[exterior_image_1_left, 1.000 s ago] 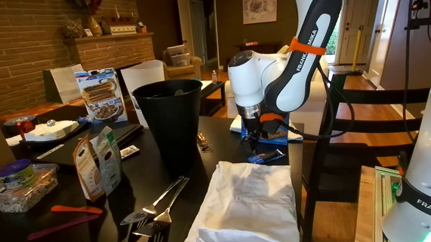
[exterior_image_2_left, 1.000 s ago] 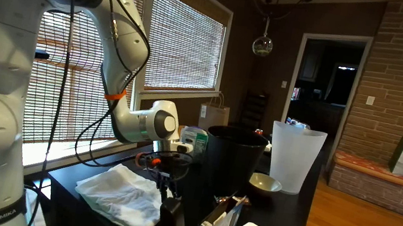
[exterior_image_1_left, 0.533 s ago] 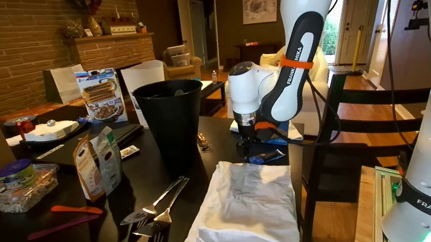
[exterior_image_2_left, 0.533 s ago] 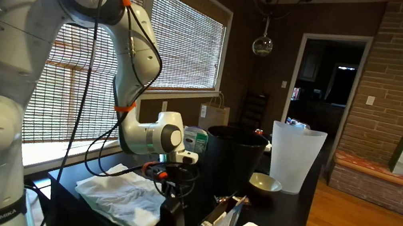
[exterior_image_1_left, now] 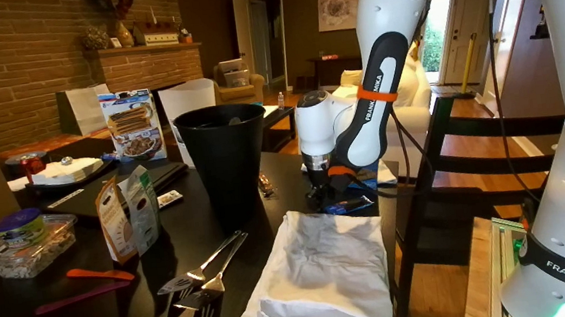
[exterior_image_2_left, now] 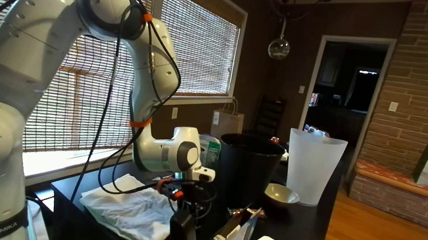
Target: Put the granola bar into the box
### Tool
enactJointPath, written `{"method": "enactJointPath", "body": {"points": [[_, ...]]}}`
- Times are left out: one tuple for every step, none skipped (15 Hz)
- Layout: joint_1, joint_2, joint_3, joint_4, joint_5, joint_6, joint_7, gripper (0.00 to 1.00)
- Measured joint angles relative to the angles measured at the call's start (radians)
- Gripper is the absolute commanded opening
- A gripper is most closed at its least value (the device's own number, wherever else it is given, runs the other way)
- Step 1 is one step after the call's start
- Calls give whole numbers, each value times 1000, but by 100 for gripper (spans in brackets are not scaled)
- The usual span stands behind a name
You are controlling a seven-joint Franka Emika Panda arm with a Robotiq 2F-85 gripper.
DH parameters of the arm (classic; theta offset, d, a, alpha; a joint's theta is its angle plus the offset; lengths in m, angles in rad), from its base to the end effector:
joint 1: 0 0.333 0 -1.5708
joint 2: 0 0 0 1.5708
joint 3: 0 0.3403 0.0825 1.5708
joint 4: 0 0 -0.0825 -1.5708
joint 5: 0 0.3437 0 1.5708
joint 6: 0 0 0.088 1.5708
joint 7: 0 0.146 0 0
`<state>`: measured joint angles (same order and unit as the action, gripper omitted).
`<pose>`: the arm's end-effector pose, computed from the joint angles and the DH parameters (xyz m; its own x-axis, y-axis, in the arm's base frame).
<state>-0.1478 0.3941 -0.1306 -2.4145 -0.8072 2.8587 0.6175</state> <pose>0.4691 -0.1046 0.1719 0.9910 -0.0963 0.0932 -0.1181 -0.9562 0.2680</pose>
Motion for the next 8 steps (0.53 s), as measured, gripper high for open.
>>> {"method": "enactJointPath", "body": {"points": [[-4,4,5,3,10,-1,-3,87],[-10,7,11,5,24,-6,-9,89],[-18,9,18,8,42,-10,-19,91],[-25,11,26,11,57,-15,-31,86],[-31,12,33,12,71,-20,-40,78],[-26,13,28,12,107,-21,-64,69],[-12,13,17,12,152,-21,-100,57],[2,13,8,12,195,-23,-132,50]]}}
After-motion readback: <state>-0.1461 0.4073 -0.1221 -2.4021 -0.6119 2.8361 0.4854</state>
